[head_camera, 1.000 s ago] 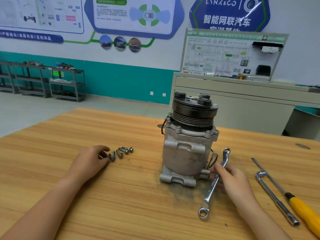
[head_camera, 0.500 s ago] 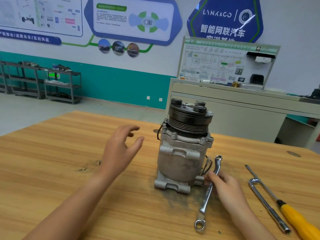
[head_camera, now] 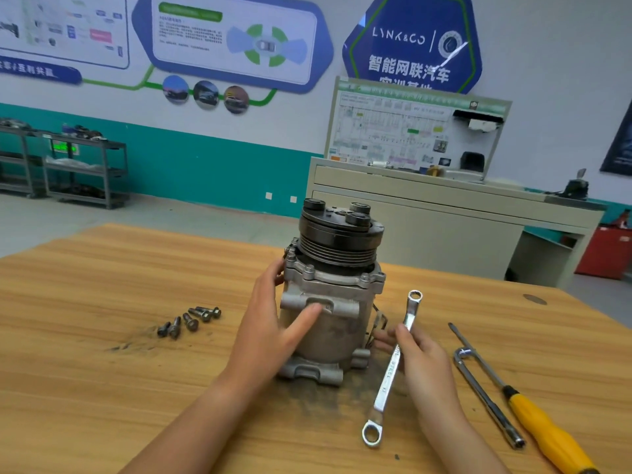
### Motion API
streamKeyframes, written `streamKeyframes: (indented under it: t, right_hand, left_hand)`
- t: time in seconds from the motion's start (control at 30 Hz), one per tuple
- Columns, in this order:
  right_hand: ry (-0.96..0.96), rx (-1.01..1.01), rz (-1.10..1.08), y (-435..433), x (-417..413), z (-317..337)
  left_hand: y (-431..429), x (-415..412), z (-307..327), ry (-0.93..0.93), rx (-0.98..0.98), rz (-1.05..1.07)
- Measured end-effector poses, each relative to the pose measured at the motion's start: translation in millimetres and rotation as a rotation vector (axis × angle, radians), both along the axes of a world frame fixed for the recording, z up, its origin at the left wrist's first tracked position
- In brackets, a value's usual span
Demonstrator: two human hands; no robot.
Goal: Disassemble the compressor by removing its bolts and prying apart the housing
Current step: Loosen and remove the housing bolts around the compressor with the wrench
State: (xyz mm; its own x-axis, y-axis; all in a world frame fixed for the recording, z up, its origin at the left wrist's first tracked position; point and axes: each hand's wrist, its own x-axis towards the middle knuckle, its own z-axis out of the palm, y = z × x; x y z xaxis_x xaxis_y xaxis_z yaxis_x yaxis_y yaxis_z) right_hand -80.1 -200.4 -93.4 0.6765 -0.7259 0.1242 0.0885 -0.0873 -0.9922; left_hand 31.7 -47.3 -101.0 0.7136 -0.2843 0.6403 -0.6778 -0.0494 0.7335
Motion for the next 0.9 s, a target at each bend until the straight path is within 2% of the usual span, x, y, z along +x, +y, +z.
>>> streamKeyframes:
  t: [0.23,0.43,0.5,0.57,0.67,0.77,0.9]
  right_hand:
    - [-0.174,-0.014,-0.050,14,-12,22]
    - [-0.203,-0.140,0.058,26,-6,30]
    - [-0.195,-0.210,0.053,28,-1,32]
    - [-0.194,-0.248,0.038,29,4,32]
    - [-0.211,-0.288,-0.003,28,10,32]
    - [-0.217,-0.281,-0.022,27,14,34]
    - [-0.223,-0.306,-0.034,26,15,39]
  left_hand:
    - [2,-1,-1,-0.090,-0.118,0.135]
    - [5,3,-2,-0.148,-0.106,0.106]
    - [6,2,1,-0.037,-0.138,0.065]
    - [7,0,6,0.160,-0.160,0.022]
    - [5,1,11,0.449,-0.092,-0.019]
    - [5,-2,17,0.734,-0.109,-0.147]
    - [8,-4,23,0.874,-0.223,-0.249]
